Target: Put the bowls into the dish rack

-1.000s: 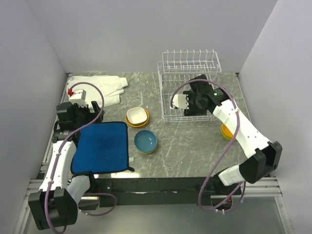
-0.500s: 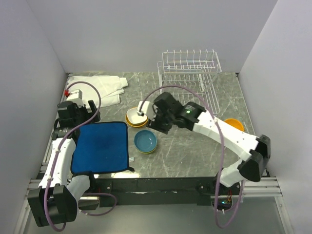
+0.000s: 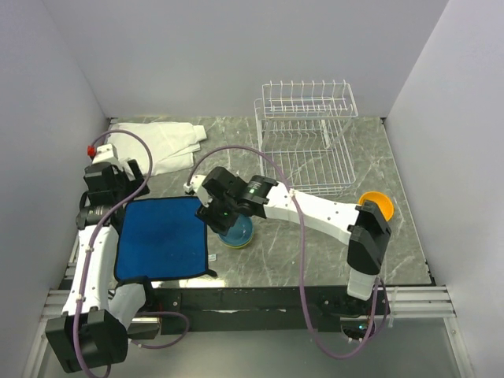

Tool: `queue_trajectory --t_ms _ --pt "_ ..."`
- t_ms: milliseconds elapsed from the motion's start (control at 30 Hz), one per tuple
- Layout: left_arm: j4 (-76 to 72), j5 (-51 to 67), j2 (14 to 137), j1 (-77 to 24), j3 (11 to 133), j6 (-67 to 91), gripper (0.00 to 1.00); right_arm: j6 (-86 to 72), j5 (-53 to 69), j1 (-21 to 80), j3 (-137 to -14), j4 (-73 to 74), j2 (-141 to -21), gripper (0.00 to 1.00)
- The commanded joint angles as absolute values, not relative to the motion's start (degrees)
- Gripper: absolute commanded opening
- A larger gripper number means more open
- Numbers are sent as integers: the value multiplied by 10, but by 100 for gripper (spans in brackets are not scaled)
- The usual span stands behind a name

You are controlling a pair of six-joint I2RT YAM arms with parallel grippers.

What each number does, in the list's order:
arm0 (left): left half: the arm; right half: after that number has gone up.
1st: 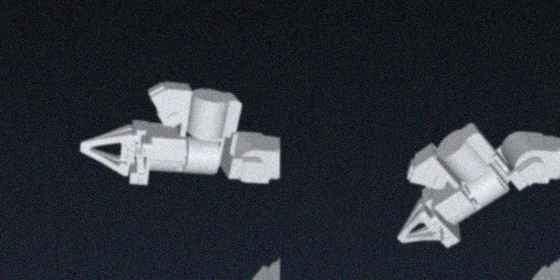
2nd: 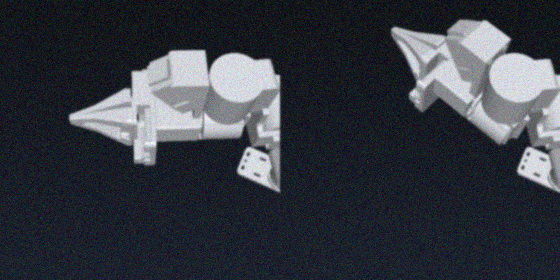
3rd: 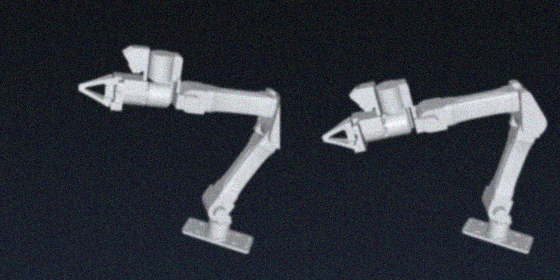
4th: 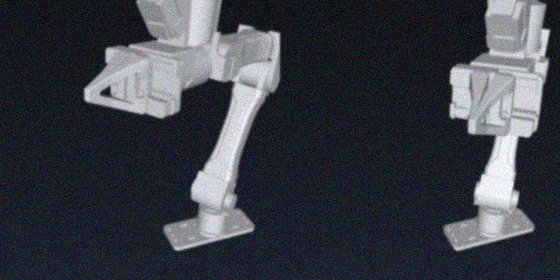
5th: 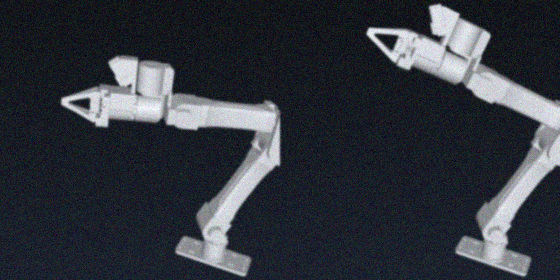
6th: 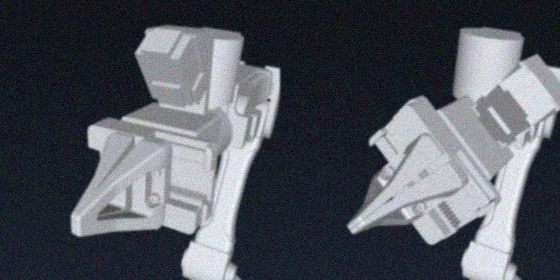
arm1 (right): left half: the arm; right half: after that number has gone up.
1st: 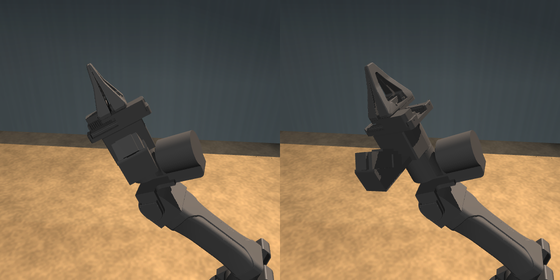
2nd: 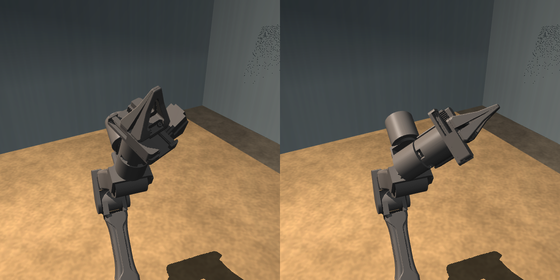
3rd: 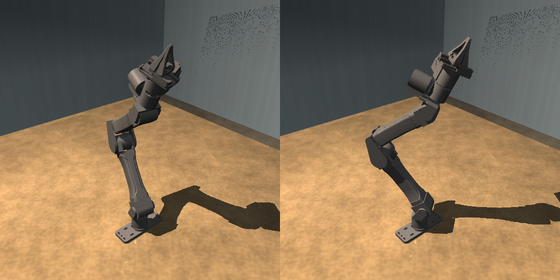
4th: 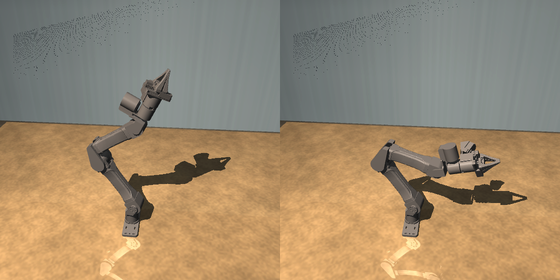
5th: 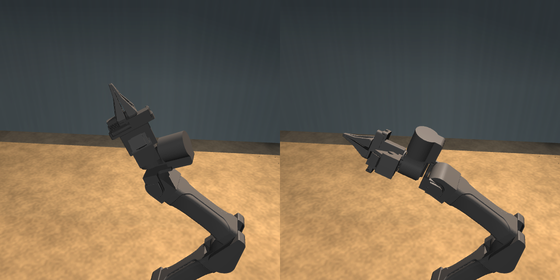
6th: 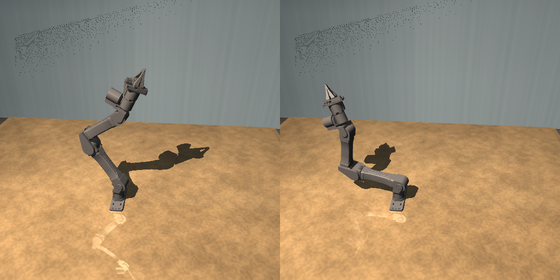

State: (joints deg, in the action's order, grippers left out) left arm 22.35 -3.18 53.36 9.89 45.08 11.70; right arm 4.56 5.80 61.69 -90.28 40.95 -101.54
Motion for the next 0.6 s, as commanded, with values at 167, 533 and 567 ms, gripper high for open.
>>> queue_trajectory --t_ms 167,533,567 --pt "243 -90 499 88 466 92 97 -54 19 616 -978 380 -1075 61" --pt "226 -91 501 76 462 96 97 -63 -60 602 -1092 382 -1153 59" --pt "227 -92 500 76 462 94 97 -32 -57 602 -1095 381 -1158 59"
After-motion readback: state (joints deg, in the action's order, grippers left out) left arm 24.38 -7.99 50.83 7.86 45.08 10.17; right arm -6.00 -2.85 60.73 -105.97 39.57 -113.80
